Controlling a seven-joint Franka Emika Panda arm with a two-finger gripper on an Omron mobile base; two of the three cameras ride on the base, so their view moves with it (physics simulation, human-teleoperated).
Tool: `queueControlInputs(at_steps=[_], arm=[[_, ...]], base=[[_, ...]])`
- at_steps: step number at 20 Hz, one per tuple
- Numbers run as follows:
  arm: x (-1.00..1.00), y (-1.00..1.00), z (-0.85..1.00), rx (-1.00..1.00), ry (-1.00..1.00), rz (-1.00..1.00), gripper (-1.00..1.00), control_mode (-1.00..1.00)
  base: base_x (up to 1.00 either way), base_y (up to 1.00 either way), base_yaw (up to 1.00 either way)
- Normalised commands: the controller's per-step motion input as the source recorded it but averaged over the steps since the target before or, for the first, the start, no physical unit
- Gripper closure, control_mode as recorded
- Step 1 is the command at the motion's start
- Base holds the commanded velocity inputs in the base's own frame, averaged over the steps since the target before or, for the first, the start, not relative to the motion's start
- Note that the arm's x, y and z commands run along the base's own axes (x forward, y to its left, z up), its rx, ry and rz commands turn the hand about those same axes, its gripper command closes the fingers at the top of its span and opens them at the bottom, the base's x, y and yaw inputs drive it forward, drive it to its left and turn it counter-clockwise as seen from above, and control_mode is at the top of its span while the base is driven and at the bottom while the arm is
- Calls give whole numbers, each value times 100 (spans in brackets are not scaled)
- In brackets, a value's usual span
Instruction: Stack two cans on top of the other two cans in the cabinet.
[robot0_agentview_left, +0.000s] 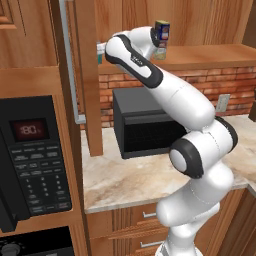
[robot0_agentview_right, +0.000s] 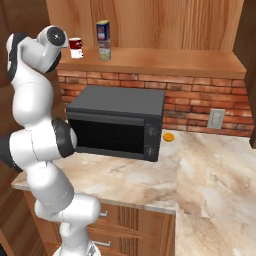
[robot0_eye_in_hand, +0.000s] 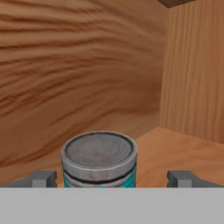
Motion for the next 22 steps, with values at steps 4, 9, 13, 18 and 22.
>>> queueControlInputs(at_steps=[4, 9, 13, 18, 22], arm=[[6, 8, -2, 0, 1, 0, -100, -100], [3, 10, -3, 0, 1, 0, -100, -100], [1, 5, 0, 0, 2, 0, -100, -100], [1, 6, 0, 0, 0, 0, -100, -100], [1, 1, -1, 0, 0, 0, -100, -100]], base=[[0, 0, 0], [0, 0, 0], [0, 0, 0], [0, 0, 0], [0, 0, 0]])
